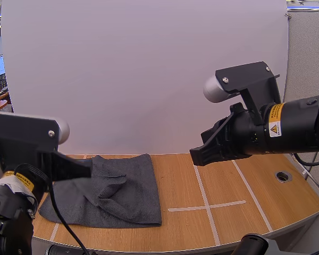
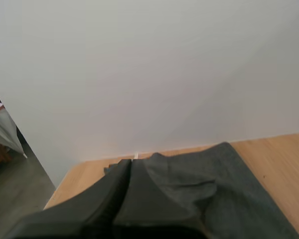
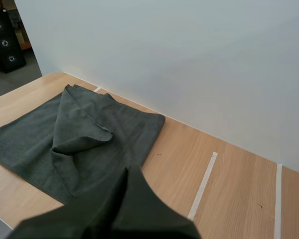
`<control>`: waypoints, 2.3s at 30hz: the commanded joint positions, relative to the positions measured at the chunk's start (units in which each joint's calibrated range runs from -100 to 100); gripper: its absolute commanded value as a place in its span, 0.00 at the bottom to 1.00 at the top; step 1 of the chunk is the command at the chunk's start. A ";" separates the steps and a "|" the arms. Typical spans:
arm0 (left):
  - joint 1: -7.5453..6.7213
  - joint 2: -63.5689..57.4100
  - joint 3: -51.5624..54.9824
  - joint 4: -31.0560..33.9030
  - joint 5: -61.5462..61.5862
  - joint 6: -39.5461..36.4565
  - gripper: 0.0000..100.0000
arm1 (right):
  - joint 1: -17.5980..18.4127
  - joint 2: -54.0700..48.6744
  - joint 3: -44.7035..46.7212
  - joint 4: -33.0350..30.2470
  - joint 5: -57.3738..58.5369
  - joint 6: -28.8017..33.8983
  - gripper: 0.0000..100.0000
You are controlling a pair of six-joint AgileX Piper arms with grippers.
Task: Fold the towel
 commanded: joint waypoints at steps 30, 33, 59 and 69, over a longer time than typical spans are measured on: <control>0.59 68.36 -13.75 -25.98 7.69 34.47 0.00 | -2.88 -4.39 0.14 2.43 0.32 -1.20 0.00; 0.44 74.52 -13.75 -27.34 4.77 34.89 0.00 | -2.88 -4.39 0.14 2.43 0.32 -1.20 0.00; -1.40 92.89 -24.68 -28.20 -3.09 34.43 0.73 | -3.59 -4.39 0.14 10.59 6.80 -8.98 0.00; -3.57 96.52 -26.28 -25.92 -3.14 34.29 1.00 | -3.59 -4.39 0.14 10.59 6.80 -8.98 0.00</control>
